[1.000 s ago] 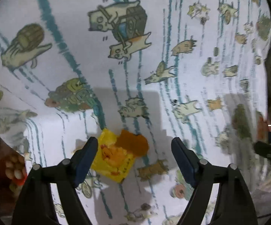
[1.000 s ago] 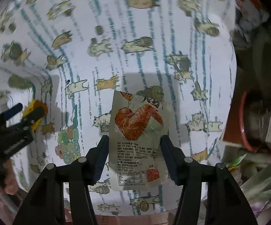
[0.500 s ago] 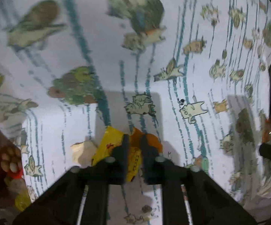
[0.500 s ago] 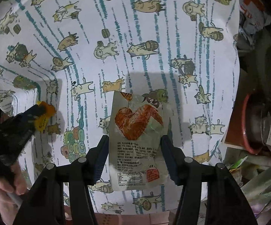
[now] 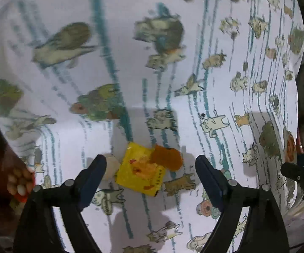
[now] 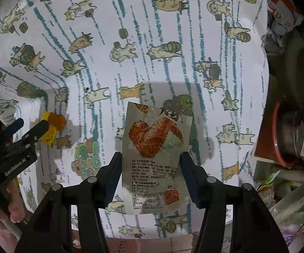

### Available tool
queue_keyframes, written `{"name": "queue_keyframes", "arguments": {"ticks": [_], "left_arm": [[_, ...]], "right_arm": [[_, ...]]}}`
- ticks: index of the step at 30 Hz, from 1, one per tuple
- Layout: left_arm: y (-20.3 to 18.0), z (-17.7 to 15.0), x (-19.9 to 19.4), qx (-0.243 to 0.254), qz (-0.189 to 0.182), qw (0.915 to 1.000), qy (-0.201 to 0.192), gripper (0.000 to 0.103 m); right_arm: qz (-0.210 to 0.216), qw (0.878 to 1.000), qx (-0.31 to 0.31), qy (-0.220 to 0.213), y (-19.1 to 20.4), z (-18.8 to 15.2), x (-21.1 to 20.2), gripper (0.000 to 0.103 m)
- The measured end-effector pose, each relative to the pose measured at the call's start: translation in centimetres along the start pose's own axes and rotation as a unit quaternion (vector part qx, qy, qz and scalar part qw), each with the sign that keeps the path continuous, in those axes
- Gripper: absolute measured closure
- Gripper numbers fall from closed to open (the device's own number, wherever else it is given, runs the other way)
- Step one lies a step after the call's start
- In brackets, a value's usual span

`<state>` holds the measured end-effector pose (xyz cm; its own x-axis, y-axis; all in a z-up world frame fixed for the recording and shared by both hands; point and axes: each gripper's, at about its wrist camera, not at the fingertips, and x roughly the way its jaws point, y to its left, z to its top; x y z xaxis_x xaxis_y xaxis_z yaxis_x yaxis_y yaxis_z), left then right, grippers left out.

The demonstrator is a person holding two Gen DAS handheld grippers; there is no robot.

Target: Collect trash

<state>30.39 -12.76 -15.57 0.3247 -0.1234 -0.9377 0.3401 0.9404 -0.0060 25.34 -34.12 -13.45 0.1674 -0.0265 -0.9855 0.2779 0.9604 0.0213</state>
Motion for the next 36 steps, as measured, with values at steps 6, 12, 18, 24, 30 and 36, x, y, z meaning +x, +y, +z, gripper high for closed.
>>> {"name": "queue_keyframes", "arguments": {"ticks": [6,12,18,24,30,36], "left_arm": [[-2.0,0.3,3.4,0.015,0.011,0.9989,0.044,0.018],[-3.8,0.4,5.5,0.014,0.03,0.9981,0.052,0.056],[-4.9,1.2,4.2,0.008,0.025,0.9993,0.027,0.089],[-3.1,0.9,2.1,-0.013,-0.004,0.9994,0.03,0.091],[-1.3,-0.4,0.3,-0.028,-0.025,0.9987,0.035,0.1],[0.1,-1.9,-5.1,-0.034,-0.051,0.9981,-0.003,0.1]], "right_arm": [[-0.009,1.0,0.009,0.004,-1.2,0.5,0.3,0.045],[-0.006,1.0,0.008,0.001,-1.3,1.0,0.1,0.045],[-0.008,1.0,-0.005,-0.002,-0.5,0.7,-0.1,0.045],[-0.008,1.0,0.002,0.0,-0.8,0.4,0.0,0.045],[-0.014,1.0,0.006,-0.002,-1.0,0.3,-0.1,0.045],[-0.01,1.0,-0.005,-0.025,0.0,0.0,-1.3,0.045]]}}
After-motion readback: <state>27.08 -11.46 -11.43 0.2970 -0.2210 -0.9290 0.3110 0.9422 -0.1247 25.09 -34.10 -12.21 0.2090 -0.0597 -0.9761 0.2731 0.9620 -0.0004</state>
